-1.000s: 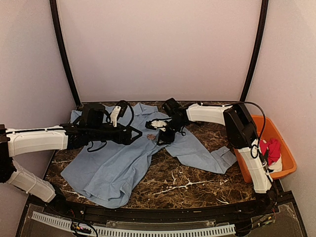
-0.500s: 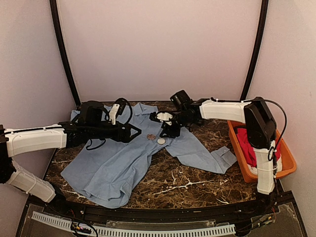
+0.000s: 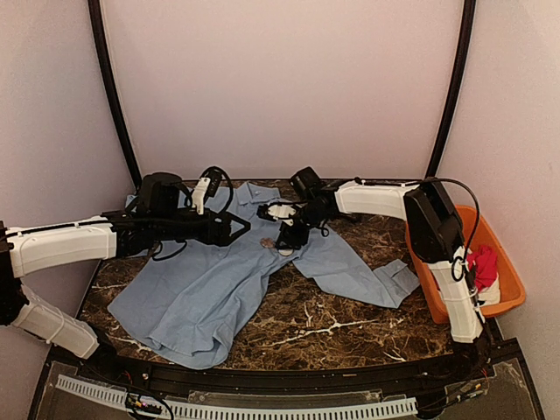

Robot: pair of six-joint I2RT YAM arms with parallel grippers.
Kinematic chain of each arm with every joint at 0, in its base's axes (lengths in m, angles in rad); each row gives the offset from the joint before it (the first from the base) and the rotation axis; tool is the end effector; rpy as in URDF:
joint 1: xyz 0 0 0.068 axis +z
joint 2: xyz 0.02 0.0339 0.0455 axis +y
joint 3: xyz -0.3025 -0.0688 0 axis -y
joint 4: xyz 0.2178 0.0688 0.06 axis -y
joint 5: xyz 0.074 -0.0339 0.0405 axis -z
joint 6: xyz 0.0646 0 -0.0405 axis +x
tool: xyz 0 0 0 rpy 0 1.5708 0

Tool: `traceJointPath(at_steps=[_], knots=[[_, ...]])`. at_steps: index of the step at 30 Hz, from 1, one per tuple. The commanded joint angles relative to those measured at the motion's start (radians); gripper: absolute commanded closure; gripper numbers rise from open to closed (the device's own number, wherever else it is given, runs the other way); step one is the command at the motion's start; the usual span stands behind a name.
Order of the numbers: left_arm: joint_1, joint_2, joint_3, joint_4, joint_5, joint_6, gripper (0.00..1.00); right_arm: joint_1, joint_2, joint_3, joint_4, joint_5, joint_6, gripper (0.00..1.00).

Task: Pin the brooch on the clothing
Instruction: Pick up the brooch from the flattened clothing.

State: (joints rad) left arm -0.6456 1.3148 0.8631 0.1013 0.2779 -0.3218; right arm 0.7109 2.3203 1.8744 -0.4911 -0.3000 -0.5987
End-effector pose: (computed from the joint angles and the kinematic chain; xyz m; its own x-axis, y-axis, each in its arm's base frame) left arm 0.2237 -0.1907 0.3183 -0.5082 0.0020 -0.8612 0.6574 0.6469 -0.3864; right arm 0.3883 0.3595 0.1858 -0.0783 -0.7780 -0.6234 -0.9686 0.2074 -0.1370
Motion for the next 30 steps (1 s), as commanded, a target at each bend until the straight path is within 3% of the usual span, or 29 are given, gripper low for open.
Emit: traceJointPath(at_steps=[1, 14, 16, 21, 30], knots=[[0.006, -0.014, -0.020, -0.020, 0.013, 0.000, 0.08, 0.018, 0.029, 0.009, -0.064, 0.012, 0.033, 0.39], [0.006, -0.010, -0.021, -0.016, 0.015, 0.000, 0.08, 0.019, 0.047, -0.053, -0.094, 0.027, 0.031, 0.36], [0.006, -0.007, -0.020, -0.016, 0.014, 0.000, 0.08, 0.020, 0.044, -0.067, -0.094, 0.027, 0.030, 0.41], [0.006, 0.006, -0.015, -0.009, 0.022, -0.007, 0.08, 0.019, 0.054, -0.064, -0.120, 0.022, 0.030, 0.63], [0.006, 0.015, -0.005, -0.010, 0.026, -0.007, 0.08, 0.018, 0.024, -0.066, -0.091, 0.047, 0.028, 0.64]])
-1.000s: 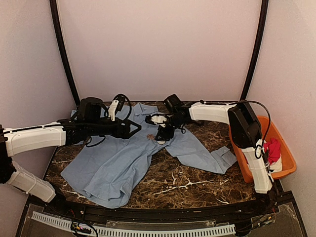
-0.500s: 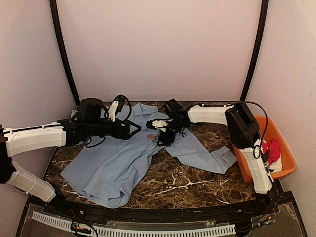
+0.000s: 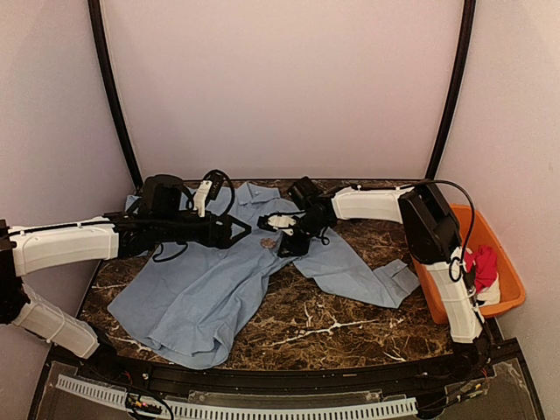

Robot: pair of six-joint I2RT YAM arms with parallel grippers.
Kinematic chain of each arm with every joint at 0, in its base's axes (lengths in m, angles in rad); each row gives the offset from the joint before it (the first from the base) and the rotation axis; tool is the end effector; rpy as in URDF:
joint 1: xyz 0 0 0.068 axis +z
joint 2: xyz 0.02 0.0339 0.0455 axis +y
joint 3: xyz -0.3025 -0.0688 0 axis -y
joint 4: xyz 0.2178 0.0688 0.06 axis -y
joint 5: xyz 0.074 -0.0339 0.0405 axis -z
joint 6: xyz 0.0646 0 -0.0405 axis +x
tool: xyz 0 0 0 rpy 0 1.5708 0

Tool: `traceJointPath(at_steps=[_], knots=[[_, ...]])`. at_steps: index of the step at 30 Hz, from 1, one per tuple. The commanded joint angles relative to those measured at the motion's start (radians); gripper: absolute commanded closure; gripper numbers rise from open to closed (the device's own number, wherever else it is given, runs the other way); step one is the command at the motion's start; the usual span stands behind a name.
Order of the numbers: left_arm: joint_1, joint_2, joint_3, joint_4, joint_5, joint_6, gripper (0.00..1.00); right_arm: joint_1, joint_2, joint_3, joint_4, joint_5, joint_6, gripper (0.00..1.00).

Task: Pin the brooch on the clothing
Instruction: Pick up the brooch from the flattened clothing.

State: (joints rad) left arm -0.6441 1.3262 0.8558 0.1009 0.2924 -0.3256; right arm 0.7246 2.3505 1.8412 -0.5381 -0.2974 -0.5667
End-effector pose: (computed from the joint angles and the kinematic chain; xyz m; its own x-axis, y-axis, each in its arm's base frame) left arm 0.2245 -0.1919 0.3127 -0.5263 0.0122 -0.8502 0.6561 0.6419 -0.3969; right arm 0.3768 0.3588 0.1572 -0.1480 -0.8166 -0.5579 -0.9754 0.2139 -0.0542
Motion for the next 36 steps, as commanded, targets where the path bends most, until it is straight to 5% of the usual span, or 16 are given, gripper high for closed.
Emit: traceJointPath(at_steps=[1, 8, 20, 36], knots=[[0.005, 0.004, 0.003, -0.010, 0.012, -0.003, 0.08, 0.004, -0.017, -0.033, -0.041, 0.044, -0.004, 0.63], [0.005, 0.003, 0.009, -0.011, 0.011, -0.001, 0.08, -0.015, -0.107, -0.030, -0.043, -0.010, 0.122, 0.43], [0.003, 0.111, 0.037, 0.046, 0.057, -0.032, 0.09, -0.143, -0.107, -0.121, 0.131, -0.472, 0.695, 0.44], [-0.054, 0.336, 0.080, 0.260, 0.011, -0.124, 0.16, -0.159, -0.018, -0.107, 0.079, -0.410, 0.818, 0.48]])
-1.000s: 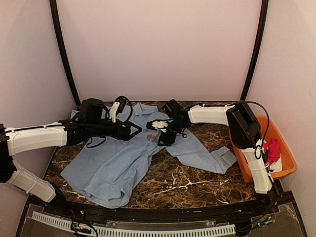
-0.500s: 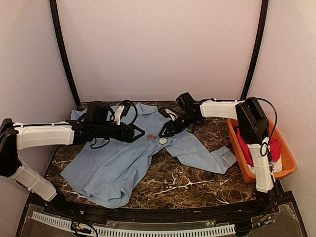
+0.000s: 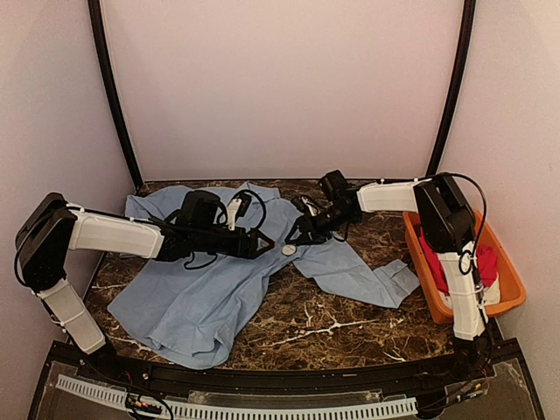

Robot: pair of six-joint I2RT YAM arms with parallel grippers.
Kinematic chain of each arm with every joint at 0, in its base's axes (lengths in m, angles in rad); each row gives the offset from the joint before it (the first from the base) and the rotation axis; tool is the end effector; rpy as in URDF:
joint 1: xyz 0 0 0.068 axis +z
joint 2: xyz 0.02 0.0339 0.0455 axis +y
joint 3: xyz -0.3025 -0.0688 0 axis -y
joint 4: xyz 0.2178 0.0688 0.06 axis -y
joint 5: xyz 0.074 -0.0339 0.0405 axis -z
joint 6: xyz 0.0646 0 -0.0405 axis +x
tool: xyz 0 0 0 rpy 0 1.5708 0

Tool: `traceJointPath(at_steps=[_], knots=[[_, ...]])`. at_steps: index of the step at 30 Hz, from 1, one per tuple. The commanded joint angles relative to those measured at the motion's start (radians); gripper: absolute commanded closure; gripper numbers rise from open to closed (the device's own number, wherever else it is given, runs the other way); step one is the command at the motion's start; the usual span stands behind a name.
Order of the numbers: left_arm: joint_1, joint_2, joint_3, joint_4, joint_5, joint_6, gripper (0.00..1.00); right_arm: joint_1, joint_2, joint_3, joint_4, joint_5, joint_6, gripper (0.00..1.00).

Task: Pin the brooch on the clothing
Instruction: Pick up the brooch from the flattened clothing.

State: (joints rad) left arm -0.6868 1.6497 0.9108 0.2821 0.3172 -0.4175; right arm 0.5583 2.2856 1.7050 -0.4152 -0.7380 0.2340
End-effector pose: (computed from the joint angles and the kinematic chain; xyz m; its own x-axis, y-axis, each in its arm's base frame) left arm 0.2708 -0.2481 0.2530 -0.6438 0.0297 -0.7646 0.6103 0.6227 -0.4897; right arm 0.4007 0.3015 0.1704 -0.8552 -0.3319 -0.3981 -0.5181 0.5249 0.6753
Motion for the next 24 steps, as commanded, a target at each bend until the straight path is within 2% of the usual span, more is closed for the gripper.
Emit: traceJointPath(at_steps=[1, 9, 14, 20, 24], knots=[[-0.013, 0.020, 0.027, 0.087, -0.016, -0.034, 0.16, 0.008, 0.051, 0.034, -0.058, 0.045, 0.013, 0.47], [-0.052, 0.070, 0.036, 0.156, -0.027, -0.037, 0.17, 0.008, 0.075, 0.063, -0.121, 0.087, 0.006, 0.47], [-0.076, 0.113, 0.047, 0.197, -0.033, -0.039, 0.17, 0.009, 0.103, 0.079, -0.116, 0.018, 0.033, 0.49], [-0.101, 0.174, 0.033, 0.259, -0.055, -0.062, 0.21, 0.008, 0.097, 0.057, -0.069, -0.037, 0.072, 0.49], [-0.108, 0.223, 0.030, 0.317, -0.070, -0.100, 0.28, -0.002, 0.093, 0.052, -0.053, -0.052, 0.091, 0.49]])
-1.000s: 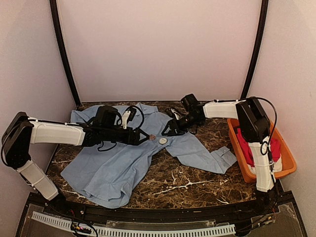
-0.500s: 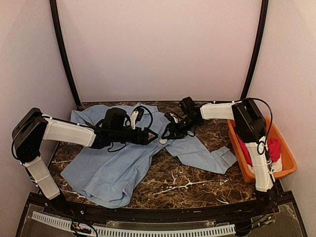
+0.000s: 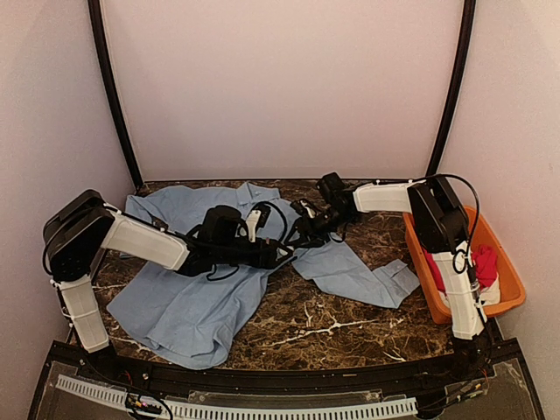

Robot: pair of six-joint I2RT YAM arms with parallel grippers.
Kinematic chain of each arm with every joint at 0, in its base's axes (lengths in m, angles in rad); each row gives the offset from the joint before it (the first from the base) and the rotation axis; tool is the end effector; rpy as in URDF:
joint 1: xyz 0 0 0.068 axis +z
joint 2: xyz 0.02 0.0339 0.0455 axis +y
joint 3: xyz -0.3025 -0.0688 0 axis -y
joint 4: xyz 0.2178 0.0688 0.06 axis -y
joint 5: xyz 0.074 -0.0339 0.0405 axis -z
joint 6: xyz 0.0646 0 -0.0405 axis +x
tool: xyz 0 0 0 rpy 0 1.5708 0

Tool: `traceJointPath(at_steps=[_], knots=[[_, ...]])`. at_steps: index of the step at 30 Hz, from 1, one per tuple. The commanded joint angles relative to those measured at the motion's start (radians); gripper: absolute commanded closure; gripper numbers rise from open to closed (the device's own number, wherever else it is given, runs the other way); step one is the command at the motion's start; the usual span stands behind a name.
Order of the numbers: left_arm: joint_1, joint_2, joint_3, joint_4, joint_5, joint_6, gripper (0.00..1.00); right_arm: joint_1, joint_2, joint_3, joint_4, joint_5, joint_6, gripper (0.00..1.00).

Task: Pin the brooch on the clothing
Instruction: Pick up the brooch from the flattened clothing.

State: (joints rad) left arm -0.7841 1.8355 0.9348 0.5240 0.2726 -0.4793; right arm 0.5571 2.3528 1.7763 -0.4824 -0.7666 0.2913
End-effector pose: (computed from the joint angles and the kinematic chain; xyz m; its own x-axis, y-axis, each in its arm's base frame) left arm 0.2767 -0.3005 0.2219 -0.6265 -0.0024 -0.7794 0.6407 0.5680 -0.5167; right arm 0.4071 0.3064 0.1546 -0.9010 -0.3176 -0.2955 -0.4285 0.5459 0.7200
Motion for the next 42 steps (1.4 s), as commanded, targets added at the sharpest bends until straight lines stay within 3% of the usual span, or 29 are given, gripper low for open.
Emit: traceJointPath(at_steps=[1, 6, 13, 23, 32, 42], knots=[[-0.010, 0.044, 0.008, 0.083, -0.029, -0.051, 0.31, -0.003, 0.023, -0.020, 0.015, -0.018, 0.035, 0.49], [-0.010, 0.090, 0.077, -0.016, -0.084, -0.085, 0.46, -0.008, 0.016, -0.025, 0.021, -0.014, 0.037, 0.49], [-0.010, 0.136, 0.171, -0.134, -0.170, -0.105, 0.57, -0.011, 0.028, -0.030, 0.027, -0.018, 0.041, 0.50], [-0.010, 0.210, 0.206, -0.228, -0.143, -0.183, 0.83, -0.040, 0.017, -0.064, 0.061, -0.043, 0.067, 0.51], [-0.009, 0.233, 0.227, -0.296, -0.247, -0.201, 0.92, -0.043, 0.019, -0.060, 0.077, -0.055, 0.082, 0.52], [-0.008, 0.326, 0.337, -0.345, -0.248, -0.208, 0.95, -0.032, 0.017, -0.066, 0.092, -0.069, 0.093, 0.53]])
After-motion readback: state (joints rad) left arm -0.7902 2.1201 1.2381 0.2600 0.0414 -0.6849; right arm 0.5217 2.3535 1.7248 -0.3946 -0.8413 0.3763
